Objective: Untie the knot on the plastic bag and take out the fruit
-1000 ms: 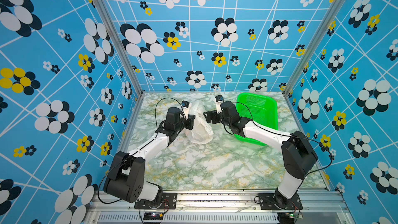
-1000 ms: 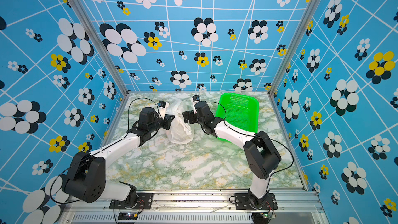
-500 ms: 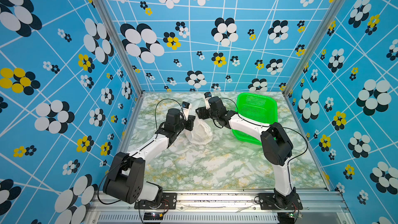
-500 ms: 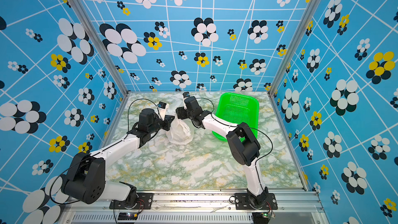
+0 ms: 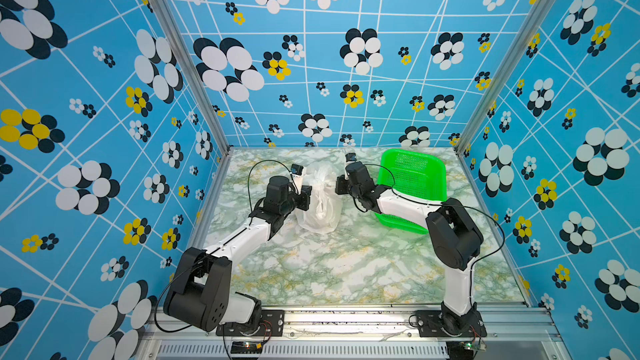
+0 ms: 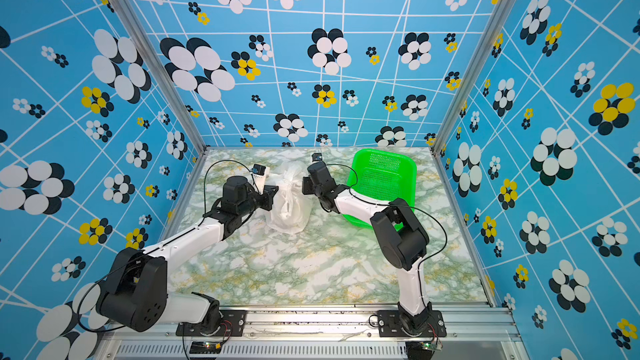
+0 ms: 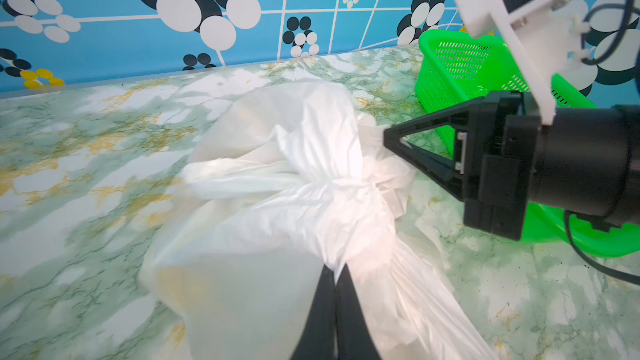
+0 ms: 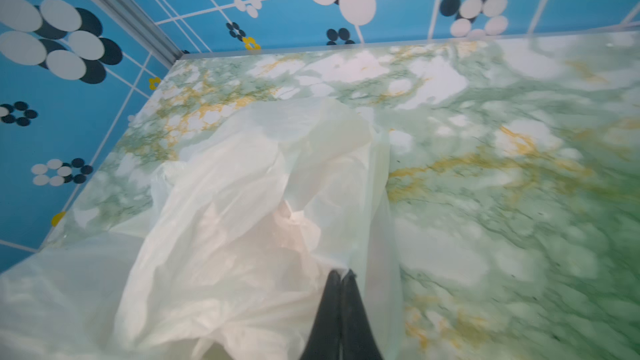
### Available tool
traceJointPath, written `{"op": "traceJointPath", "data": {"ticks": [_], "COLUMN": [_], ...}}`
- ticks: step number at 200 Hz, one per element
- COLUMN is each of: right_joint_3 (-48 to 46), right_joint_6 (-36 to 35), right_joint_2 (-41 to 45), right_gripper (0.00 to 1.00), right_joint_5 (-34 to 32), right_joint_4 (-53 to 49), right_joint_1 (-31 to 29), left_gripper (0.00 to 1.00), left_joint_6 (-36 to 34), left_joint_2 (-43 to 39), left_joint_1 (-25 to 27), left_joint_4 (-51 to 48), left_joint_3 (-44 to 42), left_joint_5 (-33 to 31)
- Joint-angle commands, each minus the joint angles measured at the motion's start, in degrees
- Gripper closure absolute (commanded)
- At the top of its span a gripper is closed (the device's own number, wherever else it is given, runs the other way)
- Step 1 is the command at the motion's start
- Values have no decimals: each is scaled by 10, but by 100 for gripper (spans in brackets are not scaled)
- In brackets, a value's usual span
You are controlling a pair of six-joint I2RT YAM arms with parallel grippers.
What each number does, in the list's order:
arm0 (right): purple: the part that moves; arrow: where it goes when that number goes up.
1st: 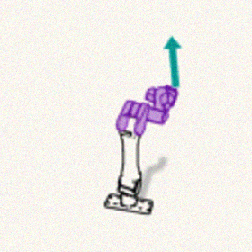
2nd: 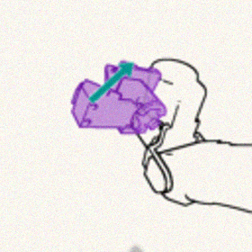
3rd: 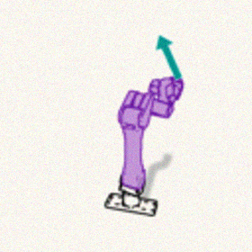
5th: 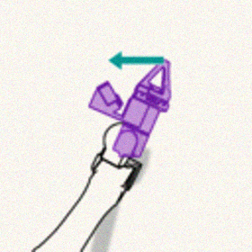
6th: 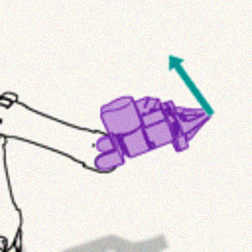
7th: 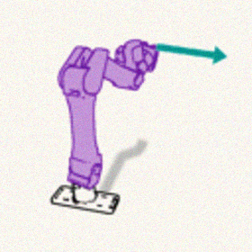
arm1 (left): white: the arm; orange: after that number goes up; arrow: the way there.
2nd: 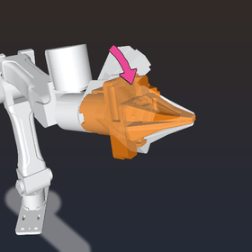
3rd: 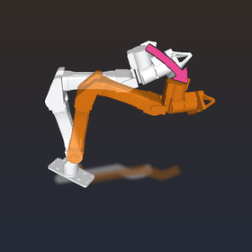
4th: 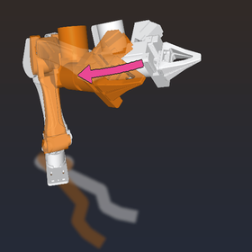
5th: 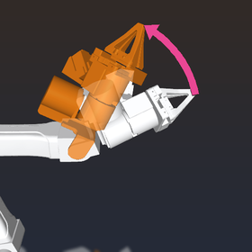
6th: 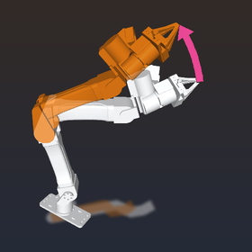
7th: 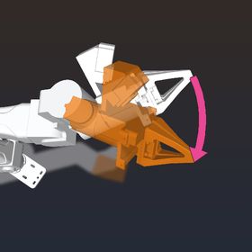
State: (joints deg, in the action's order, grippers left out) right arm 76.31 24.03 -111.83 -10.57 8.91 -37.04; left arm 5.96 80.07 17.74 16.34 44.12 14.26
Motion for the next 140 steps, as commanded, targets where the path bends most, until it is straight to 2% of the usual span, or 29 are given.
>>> {"op": "traceJointPath", "data": {"ticks": [1, 41, 62, 81, 121, 134, 140], "right_joint_3": [-49, -174, -233, -280, -308, -297, -290], "right_joint_6": [2, 21, 46, 59, 33, 6, -7], "right_joint_2": [69, 144, 185, 214, 250, 257, 258], "right_gripper": [100, 100, 100, 100, 100, 86, 76], "right_joint_5": [-80, -130, -156, -154, -164, -175, -174], "right_joint_4": [58, 116, 129, 148, 151, 140, 135], "right_joint_1": [15, 15, 15, 12, -26, -46, -50], "left_gripper": [100, 100, 100, 100, 100, 100, 92], "left_joint_6": [4, 22, 53, 76, 89, 89, 88], "left_joint_2": [-20, -31, -29, -26, -45, -54, -58], "left_joint_1": [-11, -23, -47, -68, -79, -79, -79], "left_joint_4": [10, 23, 33, 45, 72, 79, 84], "left_joint_3": [-8, -24, -30, -40, -65, -69, -73], "left_joint_5": [-23, -53, -57, -55, -54, -47, -41]}}
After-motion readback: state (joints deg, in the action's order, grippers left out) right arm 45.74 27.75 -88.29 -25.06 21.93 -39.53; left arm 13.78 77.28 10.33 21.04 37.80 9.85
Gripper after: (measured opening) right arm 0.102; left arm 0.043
